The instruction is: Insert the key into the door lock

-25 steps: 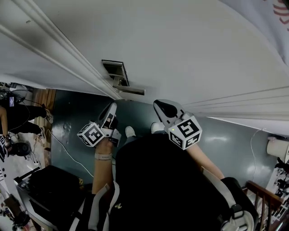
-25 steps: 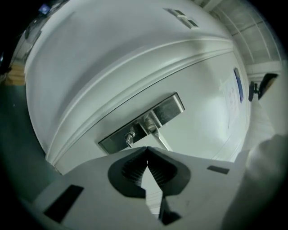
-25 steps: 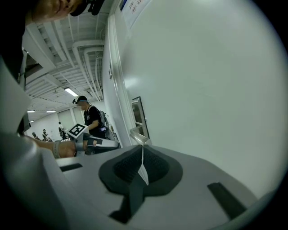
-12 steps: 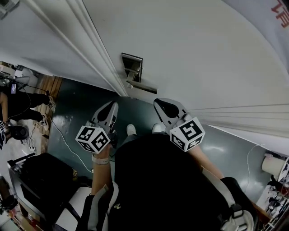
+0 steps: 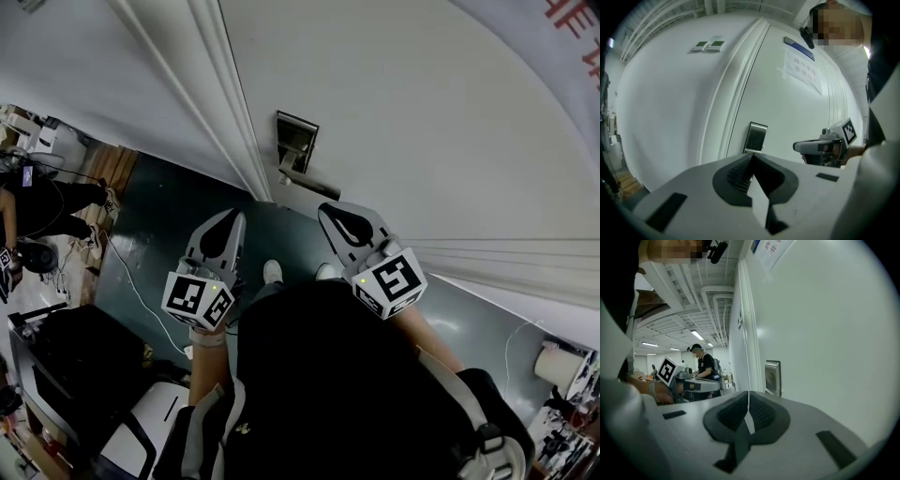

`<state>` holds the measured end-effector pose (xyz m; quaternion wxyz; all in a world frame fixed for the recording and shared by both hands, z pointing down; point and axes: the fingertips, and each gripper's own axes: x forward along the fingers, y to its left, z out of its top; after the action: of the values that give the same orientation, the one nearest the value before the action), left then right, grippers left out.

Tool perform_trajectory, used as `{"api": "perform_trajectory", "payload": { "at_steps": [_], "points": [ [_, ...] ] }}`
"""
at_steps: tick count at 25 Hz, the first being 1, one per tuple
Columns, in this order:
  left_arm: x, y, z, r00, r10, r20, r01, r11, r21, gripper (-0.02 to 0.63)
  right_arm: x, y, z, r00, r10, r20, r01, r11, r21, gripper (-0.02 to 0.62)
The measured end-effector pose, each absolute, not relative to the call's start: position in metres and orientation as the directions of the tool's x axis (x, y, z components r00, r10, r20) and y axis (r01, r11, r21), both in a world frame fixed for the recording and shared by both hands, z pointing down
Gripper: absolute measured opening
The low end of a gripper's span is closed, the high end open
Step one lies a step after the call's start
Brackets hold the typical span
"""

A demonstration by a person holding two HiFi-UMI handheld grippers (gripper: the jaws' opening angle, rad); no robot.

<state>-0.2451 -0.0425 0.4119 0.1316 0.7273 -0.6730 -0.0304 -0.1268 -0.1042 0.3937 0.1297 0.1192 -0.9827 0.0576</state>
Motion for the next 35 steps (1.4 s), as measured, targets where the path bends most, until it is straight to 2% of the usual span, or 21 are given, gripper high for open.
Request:
{"api": "perform_trajectory", "payload": {
  "at_steps": [4,11,35],
  "points": [
    [-0.244,-0.039,0.401,0.076,-0.989,0.129,-0.987,-0.056,0.153,0.009,-0.134,-0.101,0.383,-0.946,-0.212,0.247,-0.225,0.974,-0.027,0.017],
    [-0.247,-0.036,0.388,0.047,-0.993,0.110,-0.990,-0.032,0.134,0.009,-0.142,-0.096,0.367,-0.957,-0.193,0.214,-0.184,0.981,0.062,0.017],
    [-0.245,-0.035,0.401,0.078,-0.990,0.120,-0.988,-0.061,0.143,0.009,-0.145,-0.088,0.381,-0.949,-0.162,0.271,-0.154,0.987,0.050,0.017]
  ]
}}
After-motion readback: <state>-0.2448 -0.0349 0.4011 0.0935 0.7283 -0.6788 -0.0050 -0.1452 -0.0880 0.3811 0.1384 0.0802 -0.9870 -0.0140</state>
